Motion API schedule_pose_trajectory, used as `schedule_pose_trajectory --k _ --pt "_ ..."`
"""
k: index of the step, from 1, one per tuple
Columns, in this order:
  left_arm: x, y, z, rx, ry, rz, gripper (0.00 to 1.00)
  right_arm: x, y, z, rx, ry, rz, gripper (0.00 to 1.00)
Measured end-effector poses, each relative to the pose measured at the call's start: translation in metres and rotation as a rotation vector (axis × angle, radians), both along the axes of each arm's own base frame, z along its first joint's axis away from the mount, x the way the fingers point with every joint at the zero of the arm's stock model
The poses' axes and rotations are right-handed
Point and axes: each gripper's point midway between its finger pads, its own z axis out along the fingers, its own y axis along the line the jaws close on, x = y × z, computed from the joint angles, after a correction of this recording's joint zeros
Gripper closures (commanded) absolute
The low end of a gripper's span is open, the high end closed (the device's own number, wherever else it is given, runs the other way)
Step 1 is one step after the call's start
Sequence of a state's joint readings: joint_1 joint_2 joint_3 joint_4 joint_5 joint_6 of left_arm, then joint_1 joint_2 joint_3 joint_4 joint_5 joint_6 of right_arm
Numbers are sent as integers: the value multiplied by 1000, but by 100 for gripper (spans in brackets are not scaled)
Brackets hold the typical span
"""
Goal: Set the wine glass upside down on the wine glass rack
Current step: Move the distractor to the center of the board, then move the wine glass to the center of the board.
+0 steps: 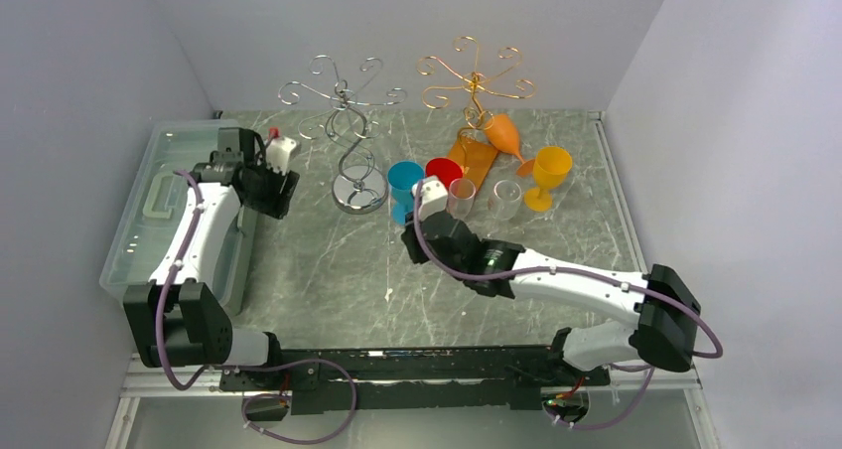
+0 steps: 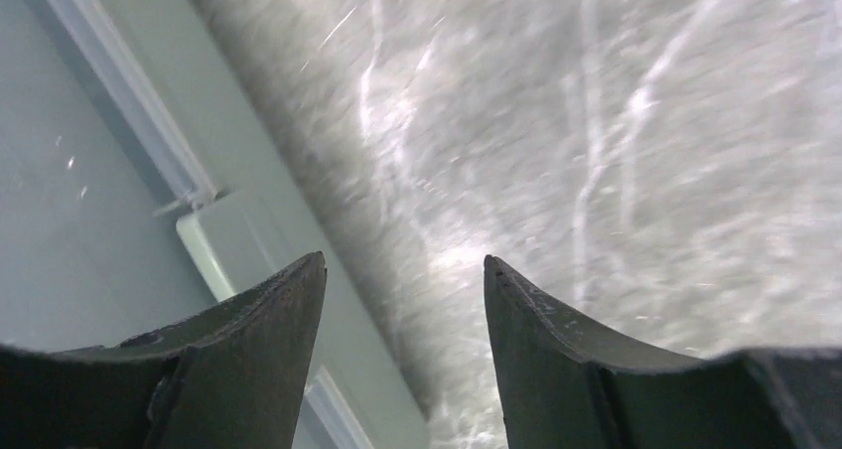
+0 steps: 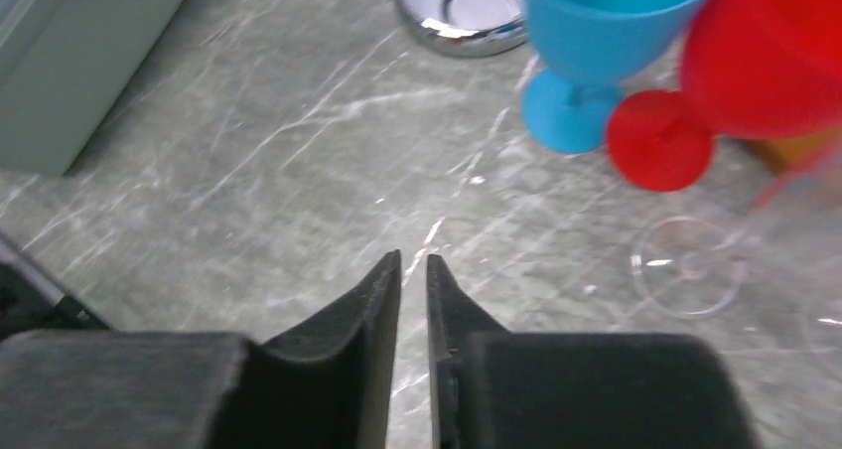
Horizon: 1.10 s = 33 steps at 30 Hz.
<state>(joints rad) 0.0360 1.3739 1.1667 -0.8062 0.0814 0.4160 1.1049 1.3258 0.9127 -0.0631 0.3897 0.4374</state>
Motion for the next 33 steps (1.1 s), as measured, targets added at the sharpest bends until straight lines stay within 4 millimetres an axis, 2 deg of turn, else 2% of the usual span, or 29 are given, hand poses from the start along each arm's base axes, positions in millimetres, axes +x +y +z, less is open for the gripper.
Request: schedule_pose_trajectory --k 2,4,7,10,13,16,18,21,26,29,33 --pt "4 -18 19 -96 -30 -28 25 14 -15 6 -9 -18 -48 63" --pt "4 -37 34 -202 -39 -60 24 26 -28 11 -26 -33 -92 57" --pt "-2 -55 42 -297 -20 -87 24 44 -44 20 -58 -49 -152 53" --pt "-14 -65 44 -359 29 -87 24 64 -51 41 -61 -80 -203 48" --pt "-19 -69 57 -385 39 -87 24 82 -47 60 -54 -113 -235 45" --pt "-14 -74 88 -407 -19 -108 24 93 -36 68 -60 -127 -231 44" --pt "-12 -76 111 -417 -73 -122 20 100 -26 67 -71 -128 -225 44" --pt "-20 -77 130 -417 -116 -125 20 107 -17 56 -103 -119 -217 44" --pt "-30 -72 143 -393 -151 -107 19 113 -11 39 -154 -99 -210 44" --pt "-33 -73 147 -395 -148 -105 20 116 -7 39 -162 -100 -200 44" --pt "-28 -75 158 -409 -157 -107 19 119 3 42 -159 -102 -167 44"
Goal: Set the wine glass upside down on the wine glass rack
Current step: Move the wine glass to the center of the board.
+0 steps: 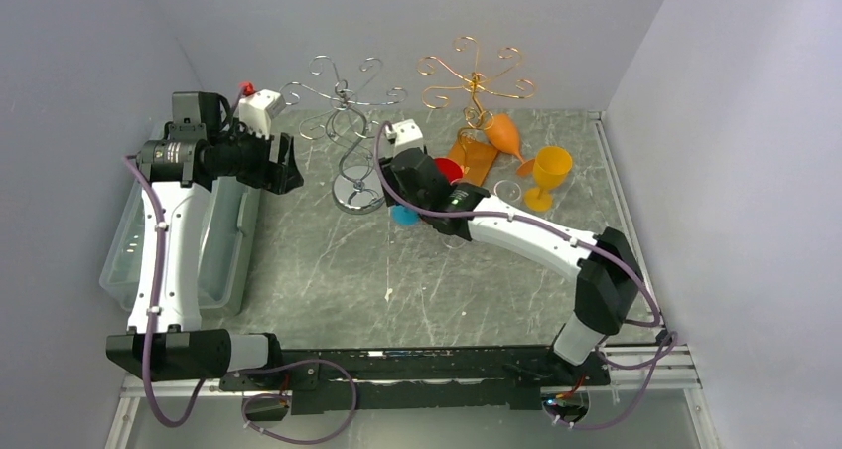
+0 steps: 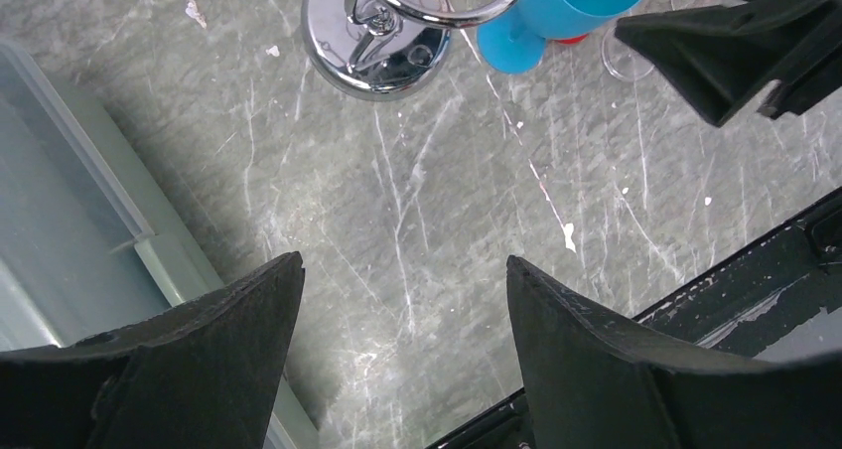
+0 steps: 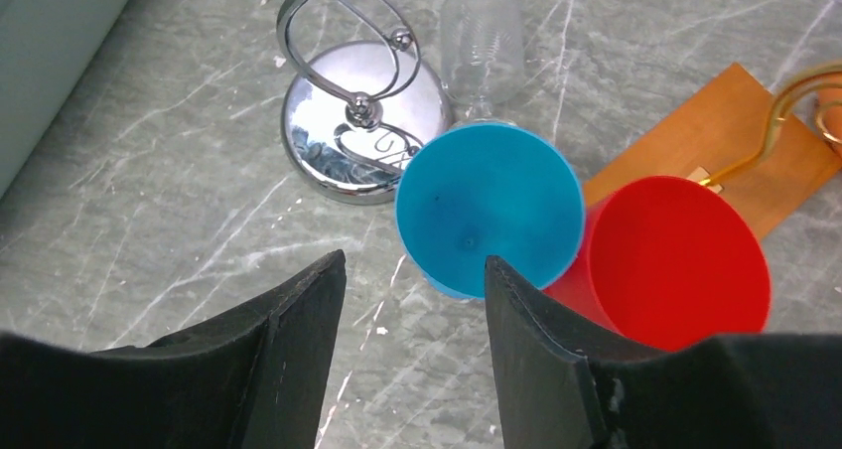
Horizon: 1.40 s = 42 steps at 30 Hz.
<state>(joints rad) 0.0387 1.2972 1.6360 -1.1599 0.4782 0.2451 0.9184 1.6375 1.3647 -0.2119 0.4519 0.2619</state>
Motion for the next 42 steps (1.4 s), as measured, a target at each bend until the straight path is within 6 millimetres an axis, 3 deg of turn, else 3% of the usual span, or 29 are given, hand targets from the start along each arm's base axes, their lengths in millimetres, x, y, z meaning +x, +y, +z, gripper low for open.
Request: schedule_pose_trajectory --k 3,8,10,12,14,16,22,27,35,38,42 --pt "2 -1 2 -7 0 -1 19 2 8 -10 -23 12 26 46" --pt "0 -1 1 -7 9 -2 19 6 14 -48 -107 56 56 55" --pt "0 -1 1 -6 11 0 19 9 15 -55 -125 57 60 61" --pt "-1 0 1 -4 13 1 19 13 15 -54 -130 51 62 70" --pt "-2 0 1 1 13 3 19 14 13 -54 -134 49 65 89" --pt "-2 1 1 3 14 3 19 14 14 -54 -136 50 74 100" --pt "-2 2 2 11 13 9 20 8 11 -55 -144 61 94 100" --pt "2 4 8 19 -3 15 20 -9 1 -44 -148 88 136 100" --pt "6 6 5 24 8 21 20 -62 -20 -12 -130 76 231 100" --pt "6 6 4 28 8 22 19 -84 -29 -20 -149 92 264 100" --pt "7 7 4 31 8 24 19 -109 -44 -50 -208 148 293 97"
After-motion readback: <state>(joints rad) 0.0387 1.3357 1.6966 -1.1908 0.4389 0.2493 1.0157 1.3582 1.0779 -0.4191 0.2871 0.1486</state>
